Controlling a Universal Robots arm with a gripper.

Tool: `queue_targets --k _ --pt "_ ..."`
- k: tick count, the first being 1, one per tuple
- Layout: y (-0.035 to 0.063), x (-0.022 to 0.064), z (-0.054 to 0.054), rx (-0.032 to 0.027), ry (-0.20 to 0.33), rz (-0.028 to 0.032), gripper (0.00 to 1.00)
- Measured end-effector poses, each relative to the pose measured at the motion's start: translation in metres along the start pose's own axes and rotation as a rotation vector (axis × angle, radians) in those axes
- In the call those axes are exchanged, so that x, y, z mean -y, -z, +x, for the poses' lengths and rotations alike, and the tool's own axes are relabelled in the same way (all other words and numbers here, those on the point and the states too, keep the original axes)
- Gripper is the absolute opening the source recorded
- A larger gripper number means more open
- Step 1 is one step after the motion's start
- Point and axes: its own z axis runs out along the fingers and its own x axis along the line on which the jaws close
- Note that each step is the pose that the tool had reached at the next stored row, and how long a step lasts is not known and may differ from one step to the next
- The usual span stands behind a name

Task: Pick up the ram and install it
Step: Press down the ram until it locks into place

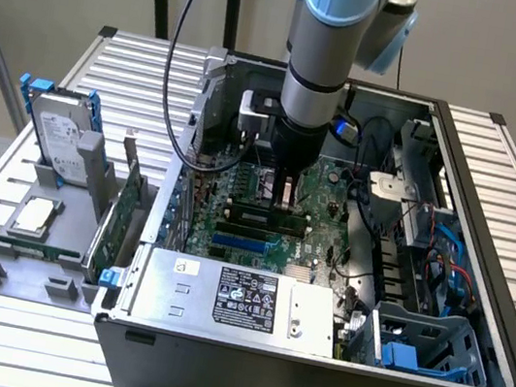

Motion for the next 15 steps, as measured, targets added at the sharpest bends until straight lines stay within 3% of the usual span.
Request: queue_targets --k 3,11,12,15 --pt "0.0038 -0.0001 0.000 0.0000 0.000 0.0000 1.00" --pt "0.0302 -0.0009 0.000 0.0002 0.000 -0.0002 1.00" --pt "0.0304 -0.0010 0.000 0.0007 0.000 -0.0001 0.00" --pt "0.0303 -0.0009 0.000 0.0013 0.000 0.0000 0.00"
